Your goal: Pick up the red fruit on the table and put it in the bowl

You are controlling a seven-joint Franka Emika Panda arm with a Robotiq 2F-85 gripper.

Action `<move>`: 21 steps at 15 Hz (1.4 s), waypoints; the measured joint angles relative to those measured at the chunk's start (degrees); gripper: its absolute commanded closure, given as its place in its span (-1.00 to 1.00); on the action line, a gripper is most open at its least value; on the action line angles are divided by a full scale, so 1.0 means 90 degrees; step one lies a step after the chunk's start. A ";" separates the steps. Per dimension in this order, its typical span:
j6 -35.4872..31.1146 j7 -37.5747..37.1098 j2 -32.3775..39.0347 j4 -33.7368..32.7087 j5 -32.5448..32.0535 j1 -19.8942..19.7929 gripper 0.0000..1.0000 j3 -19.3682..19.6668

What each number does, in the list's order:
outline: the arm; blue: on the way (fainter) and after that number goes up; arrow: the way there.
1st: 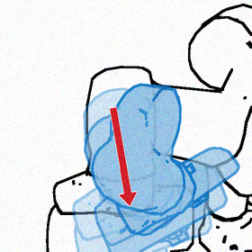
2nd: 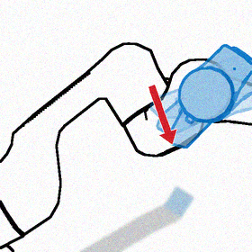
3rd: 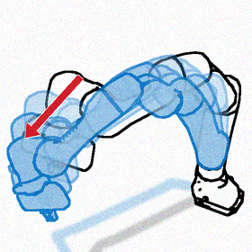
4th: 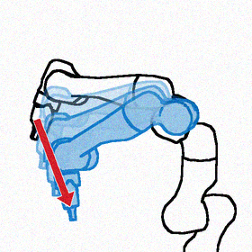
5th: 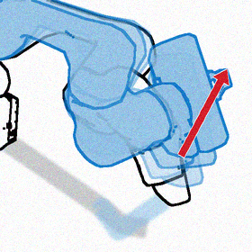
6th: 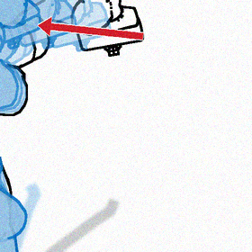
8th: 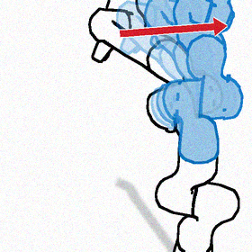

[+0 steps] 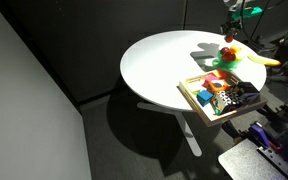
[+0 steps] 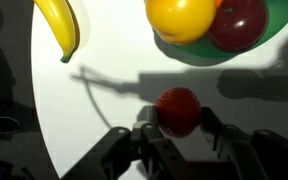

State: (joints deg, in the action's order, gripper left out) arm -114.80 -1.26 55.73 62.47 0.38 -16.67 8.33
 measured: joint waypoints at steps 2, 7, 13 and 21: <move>0.0142 0.0084 -0.0158 0.0112 -0.0036 0.0001 0.57 0.0016; 0.0185 0.0329 -0.0695 0.0771 -0.0135 0.0029 0.57 0.0051; 0.0101 0.0636 -0.1516 0.1927 -0.0324 0.0102 0.57 0.0059; -0.0413 0.0798 -0.2464 0.3538 -0.0697 0.0258 0.57 0.0060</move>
State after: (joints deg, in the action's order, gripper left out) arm -118.52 5.93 33.55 94.31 -5.89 -14.34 8.88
